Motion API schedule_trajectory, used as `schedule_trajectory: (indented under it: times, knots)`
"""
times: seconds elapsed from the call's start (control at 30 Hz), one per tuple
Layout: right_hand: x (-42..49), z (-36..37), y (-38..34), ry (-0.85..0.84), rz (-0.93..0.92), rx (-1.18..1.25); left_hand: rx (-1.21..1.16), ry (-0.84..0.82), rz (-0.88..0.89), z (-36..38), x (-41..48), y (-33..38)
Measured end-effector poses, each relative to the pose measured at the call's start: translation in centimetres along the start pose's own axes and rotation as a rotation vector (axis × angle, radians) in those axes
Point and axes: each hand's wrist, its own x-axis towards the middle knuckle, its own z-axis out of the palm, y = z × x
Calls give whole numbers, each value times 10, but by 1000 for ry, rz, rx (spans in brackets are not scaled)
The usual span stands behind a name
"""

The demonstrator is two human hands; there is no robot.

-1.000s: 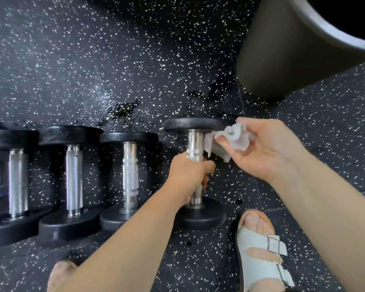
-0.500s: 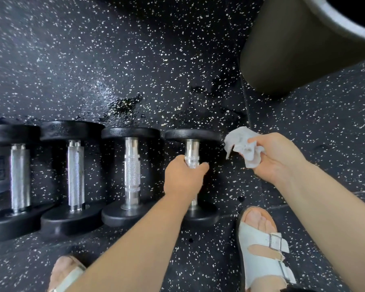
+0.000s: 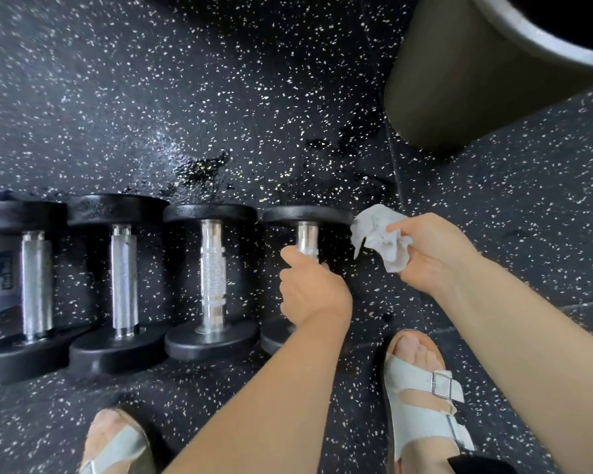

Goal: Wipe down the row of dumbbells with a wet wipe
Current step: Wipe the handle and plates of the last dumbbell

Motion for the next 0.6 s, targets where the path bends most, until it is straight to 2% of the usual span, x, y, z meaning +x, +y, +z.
schedule_trajectory:
  times: [0.13,0.27,0.33,0.43,0.5,0.6]
  knots:
    - [3,0,3,-24,13,7,-91,-36,83,-10,9,-7]
    - [2,1,12,-30,39,13,-274,-146,98,-18,21,-8]
    - [-3,4,12,-89,80,24,-416,-219,72,-23,19,-3]
    - [-26,14,2,-235,131,248,-594,-338,42,-29,13,3]
    - [-32,16,-6,-294,104,412,-672,-439,2,-33,10,5]
    - [-30,23,-8,-352,131,500,-753,-587,-78,-39,9,4]
